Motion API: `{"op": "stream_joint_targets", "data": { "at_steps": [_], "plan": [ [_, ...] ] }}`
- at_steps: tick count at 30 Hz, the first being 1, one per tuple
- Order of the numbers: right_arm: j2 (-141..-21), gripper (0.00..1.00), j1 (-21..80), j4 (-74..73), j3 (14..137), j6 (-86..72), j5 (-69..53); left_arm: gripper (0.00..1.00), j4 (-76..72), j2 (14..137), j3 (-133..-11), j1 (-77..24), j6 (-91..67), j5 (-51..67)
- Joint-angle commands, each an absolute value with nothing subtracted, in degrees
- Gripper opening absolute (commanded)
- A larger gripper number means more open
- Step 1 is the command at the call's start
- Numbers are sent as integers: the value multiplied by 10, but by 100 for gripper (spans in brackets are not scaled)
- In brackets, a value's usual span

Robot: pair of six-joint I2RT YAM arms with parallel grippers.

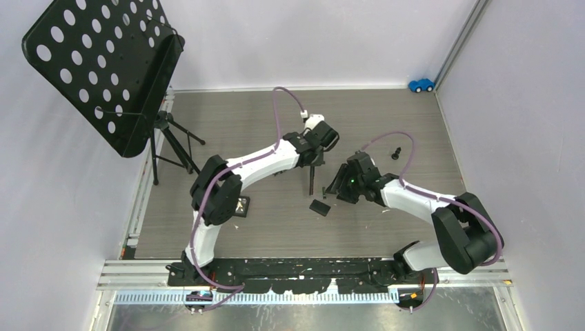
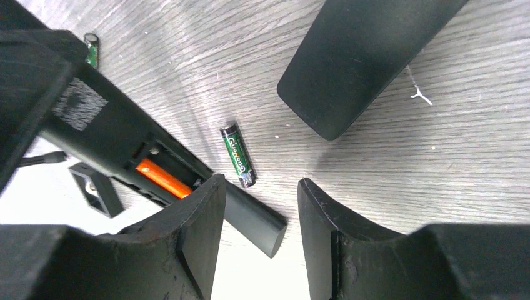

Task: Load the batteries into the remote control

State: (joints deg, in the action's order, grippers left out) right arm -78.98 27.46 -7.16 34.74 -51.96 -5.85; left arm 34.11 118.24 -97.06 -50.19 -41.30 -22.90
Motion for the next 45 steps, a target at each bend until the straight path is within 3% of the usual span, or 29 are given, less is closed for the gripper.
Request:
{"op": "stream_joint_targets", "data": {
  "at_steps": [1, 9, 19, 28, 32, 37, 41, 45],
  "plan": [
    [-788, 54, 334, -137, 407, -461, 48, 0, 327, 1089, -941, -474, -399, -237],
    [-888, 54, 413, -239, 525, -424, 195, 0, 336, 1009, -872, -439, -371, -250],
    [-972, 38, 426, -298, 591, -399, 206, 0, 323, 956, -811, -415, -372, -228],
    [-979, 14, 425, -304, 578, -431, 173, 0, 282, 942, -788, -414, -361, -172],
    [-952, 4, 425, -311, 568, -436, 189, 0, 236, 935, -768, -414, -349, -114],
    [-850, 3, 424, -325, 563, -416, 203, 0, 158, 928, -742, -406, -354, 10],
    [-736, 3, 424, -346, 564, -393, 181, 0, 58, 942, -729, -385, -420, 165],
    [-660, 4, 422, -377, 571, -381, 144, 0, -7, 970, -739, -383, -491, 247]
  ]
}}
